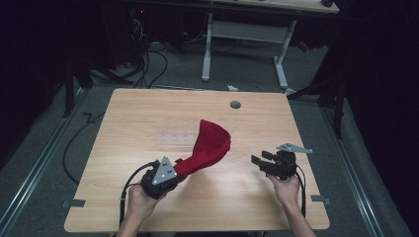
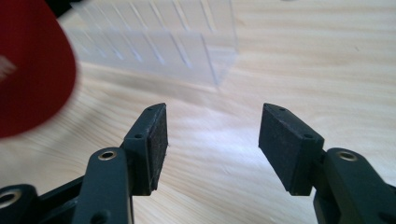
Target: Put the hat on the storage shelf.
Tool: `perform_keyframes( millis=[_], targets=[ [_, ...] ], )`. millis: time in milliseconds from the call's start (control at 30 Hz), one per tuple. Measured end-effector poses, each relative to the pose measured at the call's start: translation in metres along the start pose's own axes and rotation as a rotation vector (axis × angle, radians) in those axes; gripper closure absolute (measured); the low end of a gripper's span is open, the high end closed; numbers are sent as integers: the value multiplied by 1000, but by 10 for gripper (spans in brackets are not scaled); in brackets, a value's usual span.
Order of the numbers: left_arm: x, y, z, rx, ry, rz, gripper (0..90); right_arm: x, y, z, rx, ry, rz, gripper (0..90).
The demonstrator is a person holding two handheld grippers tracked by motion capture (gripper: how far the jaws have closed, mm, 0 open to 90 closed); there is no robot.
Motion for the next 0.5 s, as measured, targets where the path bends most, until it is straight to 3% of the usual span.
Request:
perform_keyframes(
  millis=[200,233,500],
  targets=[
    [8,6,-2,-24,23,-32,856,-5,-16,12,36,-78,-44,410],
    [11,8,-1,-36,31,-52,856,-8,-20,15,52,-109,-68,404],
    [21,17,-5,-74,48,-101,856,-9,-29,25,80,-177,-114,396]
  ],
)
Point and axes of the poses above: each handheld gripper's, and its own axes: z roughly forward along the jaws, y roughly out of its top, x roughly to its left, the point moved 2 cm from there along z, roughly forward along the jaws, and after that the axes turned 1 degree about z, right-handed, at the moved point
